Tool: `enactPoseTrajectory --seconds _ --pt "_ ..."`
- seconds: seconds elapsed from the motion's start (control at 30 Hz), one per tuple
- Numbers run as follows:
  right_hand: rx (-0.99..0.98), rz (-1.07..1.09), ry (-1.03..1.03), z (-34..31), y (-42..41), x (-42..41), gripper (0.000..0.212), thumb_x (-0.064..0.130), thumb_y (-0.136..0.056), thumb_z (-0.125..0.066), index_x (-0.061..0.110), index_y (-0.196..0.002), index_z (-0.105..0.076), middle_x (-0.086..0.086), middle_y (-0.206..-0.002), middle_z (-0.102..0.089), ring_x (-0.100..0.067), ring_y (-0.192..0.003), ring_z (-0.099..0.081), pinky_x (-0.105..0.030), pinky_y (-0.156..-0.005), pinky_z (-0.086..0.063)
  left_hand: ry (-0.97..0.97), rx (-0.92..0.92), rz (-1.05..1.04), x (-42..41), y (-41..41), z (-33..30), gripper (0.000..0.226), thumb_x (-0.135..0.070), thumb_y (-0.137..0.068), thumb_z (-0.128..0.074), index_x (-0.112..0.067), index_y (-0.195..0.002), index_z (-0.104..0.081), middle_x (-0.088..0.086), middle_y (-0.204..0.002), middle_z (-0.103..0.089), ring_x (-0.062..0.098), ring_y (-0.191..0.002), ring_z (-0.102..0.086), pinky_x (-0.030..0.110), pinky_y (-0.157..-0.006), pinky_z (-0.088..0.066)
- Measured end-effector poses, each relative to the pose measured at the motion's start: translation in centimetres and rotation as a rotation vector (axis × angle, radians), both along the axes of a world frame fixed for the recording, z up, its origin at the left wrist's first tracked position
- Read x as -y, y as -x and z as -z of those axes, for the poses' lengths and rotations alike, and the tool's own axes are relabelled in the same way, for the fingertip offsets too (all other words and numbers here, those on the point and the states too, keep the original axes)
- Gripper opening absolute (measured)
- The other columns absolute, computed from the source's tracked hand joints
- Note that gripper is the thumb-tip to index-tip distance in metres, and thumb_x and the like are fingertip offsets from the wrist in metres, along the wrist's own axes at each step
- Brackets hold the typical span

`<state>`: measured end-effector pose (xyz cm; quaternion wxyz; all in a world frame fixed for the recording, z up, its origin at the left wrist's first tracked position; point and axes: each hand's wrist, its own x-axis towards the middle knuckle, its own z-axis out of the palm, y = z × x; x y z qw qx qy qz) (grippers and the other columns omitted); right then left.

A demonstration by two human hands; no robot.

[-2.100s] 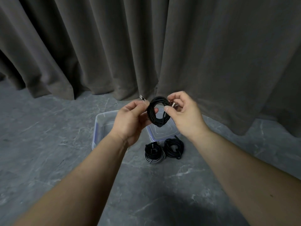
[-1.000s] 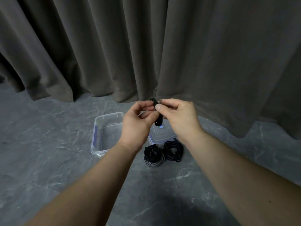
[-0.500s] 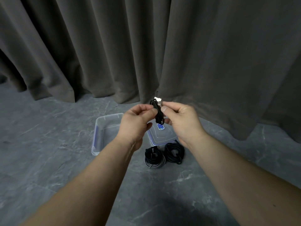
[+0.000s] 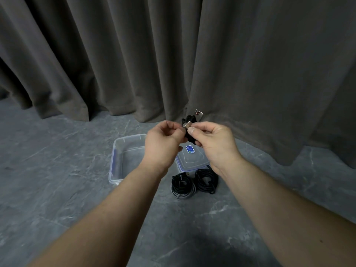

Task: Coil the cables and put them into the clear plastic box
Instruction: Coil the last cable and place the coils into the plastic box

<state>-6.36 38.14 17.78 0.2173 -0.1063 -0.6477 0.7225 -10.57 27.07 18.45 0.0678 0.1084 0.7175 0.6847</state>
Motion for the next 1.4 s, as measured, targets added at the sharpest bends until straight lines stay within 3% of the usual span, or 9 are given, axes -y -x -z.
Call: enactPoseTrajectory --seconds 0.23,0.3,0.4,0.57,0.8,0.93,1.27,1.4 --pt "0.035 0.021 -0.003 0.4 0.1 0.1 0.017 0.010 -0.086 -0.067 0.023 -0.077 -0.069 0.013 -0.059 -0.068 0.005 -0.057 -0.060 -0.010 -0.057 -0.044 0.090 -0.106 -0.024 0.1 0.1 0.3 0.012 -0.012 -0.083 -0.074 -0.012 -0.083 -0.063 0.000 -0.069 -0.063 -0.002 -0.051 -0.052 0.015 -0.058 -0.046" --pt "0.048 0.032 -0.003 0.5 0.2 0.2 0.016 0.013 -0.086 -0.068 0.023 -0.074 -0.069 0.012 -0.059 -0.068 0.004 -0.058 -0.060 -0.011 -0.058 -0.044 0.109 -0.089 -0.047 0.0 0.2 0.3 0.009 -0.011 -0.084 -0.074 -0.012 -0.082 -0.065 0.005 -0.074 -0.067 0.002 -0.056 -0.055 0.019 -0.061 -0.047" --pt "0.032 0.040 0.012 0.3 0.2 0.2 0.016 0.009 -0.086 -0.068 0.019 -0.074 -0.068 0.012 -0.054 -0.066 0.005 -0.054 -0.059 -0.008 -0.053 -0.042 0.081 -0.017 -0.060 0.0 0.1 0.1 0.006 -0.008 -0.085 -0.071 -0.007 -0.082 -0.066 0.018 -0.085 -0.071 0.015 -0.072 -0.062 0.022 -0.064 -0.049" --pt "0.006 0.042 -0.065 0.1 0.1 0.3 0.018 0.007 -0.086 -0.068 0.019 -0.073 -0.065 0.016 -0.053 -0.065 0.007 -0.053 -0.059 -0.006 -0.052 -0.041 -0.065 0.177 0.060 0.4 0.0 -0.7 0.016 -0.002 -0.090 -0.061 -0.010 -0.076 -0.060 0.005 -0.074 -0.066 0.008 -0.068 -0.065 0.017 -0.059 -0.052" --pt "-0.004 0.075 -0.161 0.4 0.8 0.3 0.022 0.010 -0.083 -0.071 0.023 -0.067 -0.065 0.011 -0.058 -0.064 0.004 -0.055 -0.056 -0.012 -0.058 -0.043 -0.246 0.383 0.165 1.3 0.3 -1.1 0.017 -0.004 -0.090 -0.059 -0.013 -0.076 -0.059 0.005 -0.086 -0.069 0.016 -0.080 -0.068 0.022 -0.060 -0.054" --pt "0.015 0.089 -0.189 0.9 1.3 0.3 0.023 0.009 -0.082 -0.071 0.022 -0.065 -0.063 0.006 -0.064 -0.065 -0.006 -0.064 -0.060 -0.023 -0.067 -0.048 -0.197 0.334 0.163 1.3 0.4 -0.8 0.020 -0.004 -0.090 -0.060 -0.015 -0.073 -0.060 0.005 -0.084 -0.068 0.020 -0.086 -0.066 0.025 -0.065 -0.053" --pt "0.067 0.117 -0.392 1.1 1.5 0.3 0.031 0.004 -0.083 -0.066 0.026 -0.064 -0.057 0.010 -0.060 -0.059 -0.001 -0.056 -0.054 -0.020 -0.058 -0.046 -0.034 0.069 0.113 0.9 0.1 -0.2 0.017 -0.006 -0.088 -0.066 -0.015 -0.075 -0.062 0.001 -0.077 -0.068 0.007 -0.069 -0.065 0.026 -0.066 -0.052" --pt "0.066 0.074 -0.524 1.3 1.5 0.5 0.035 0.003 -0.086 -0.062 0.032 -0.067 -0.056 0.015 -0.061 -0.056 -0.001 -0.058 -0.053 -0.021 -0.060 -0.045 0.006 -0.025 0.075 0.8 0.1 0.1 0.012 -0.006 -0.089 -0.065 -0.014 -0.080 -0.064 0.013 -0.086 -0.070 0.017 -0.080 -0.064 0.031 -0.070 -0.051"
